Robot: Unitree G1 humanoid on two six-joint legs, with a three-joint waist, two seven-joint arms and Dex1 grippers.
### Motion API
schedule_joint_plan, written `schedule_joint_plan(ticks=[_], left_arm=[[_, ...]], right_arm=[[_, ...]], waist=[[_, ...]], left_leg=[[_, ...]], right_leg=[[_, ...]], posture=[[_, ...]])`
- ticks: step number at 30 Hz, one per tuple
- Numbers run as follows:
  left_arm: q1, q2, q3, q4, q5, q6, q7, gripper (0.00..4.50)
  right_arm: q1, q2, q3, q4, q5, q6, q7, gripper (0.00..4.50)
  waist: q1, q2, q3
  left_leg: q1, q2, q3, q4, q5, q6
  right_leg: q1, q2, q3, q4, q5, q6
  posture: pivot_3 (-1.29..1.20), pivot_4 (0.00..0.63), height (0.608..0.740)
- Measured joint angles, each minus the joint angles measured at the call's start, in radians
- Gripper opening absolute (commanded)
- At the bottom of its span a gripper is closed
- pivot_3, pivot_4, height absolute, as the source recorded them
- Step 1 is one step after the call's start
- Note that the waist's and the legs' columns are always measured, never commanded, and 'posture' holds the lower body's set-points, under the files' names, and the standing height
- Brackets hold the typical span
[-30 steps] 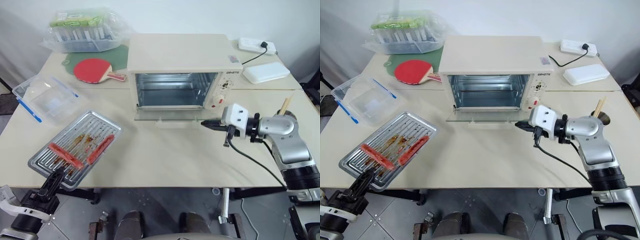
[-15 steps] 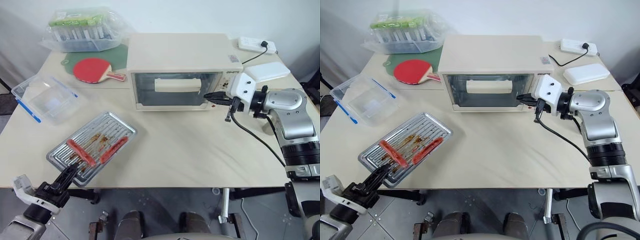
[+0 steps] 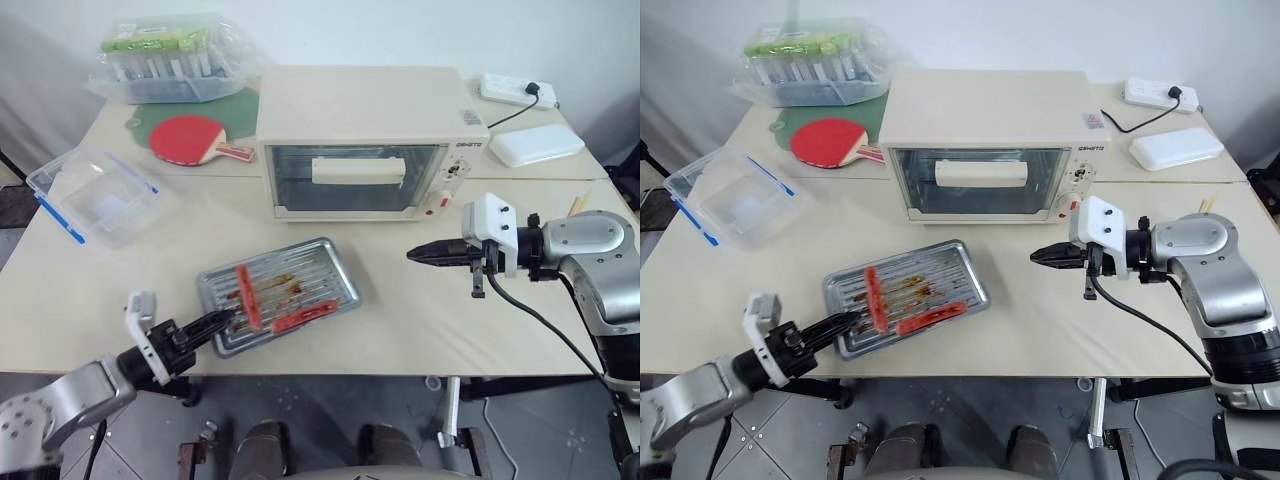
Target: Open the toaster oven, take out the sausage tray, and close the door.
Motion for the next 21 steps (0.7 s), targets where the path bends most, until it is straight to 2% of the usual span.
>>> schedule_joint_plan(ticks=[4,7,12,21], left_arm=[[-0.196,-0.006,-0.144,0.127,0.027,0.05,-0.004,0.0],[-0.324,-0.014,-0.214,0.231,0.111,0.106,-0.06,0.0],[-0.451,-0.035,-0.255,0.334,0.268,0.184,-0.187,0.0],[-0.658,-0.161,-0.292,0.51,0.629,0.203,-0.435,0.0]], right_arm=[[0.047,-0.015,-0.023,-0.016,-0.001,0.001,-0.03,0.02],[0.078,-0.028,-0.041,-0.038,-0.001,0.002,-0.054,0.02],[0.11,-0.036,-0.067,-0.05,-0.001,0.003,-0.08,0.02],[0.145,-0.041,-0.074,-0.083,-0.002,0.004,-0.134,0.02]], waist=[[0.004,0.0,0.0],[0.009,0.0,0.0],[0.017,0.0,0.0],[0.048,0.001,-0.001]], left_leg=[[0.0,0.0,0.001,0.0,0.0,0.0],[0.0,-0.001,0.001,0.0,0.0,0.0],[0.0,-0.001,0.002,0.001,0.001,0.001],[0.001,-0.003,0.0,0.004,0.002,0.002]], right_leg=[[0.0,0.0,0.001,0.0,0.0,0.001],[0.0,0.0,0.001,0.0,0.0,0.001],[0.0,0.0,0.001,0.0,0.001,0.002],[0.004,-0.001,0.002,-0.001,0.002,0.004]], posture=[[0.0,0.15,0.74],[0.0,0.15,0.74],[0.0,0.15,0.74],[0.0,0.15,0.74]])
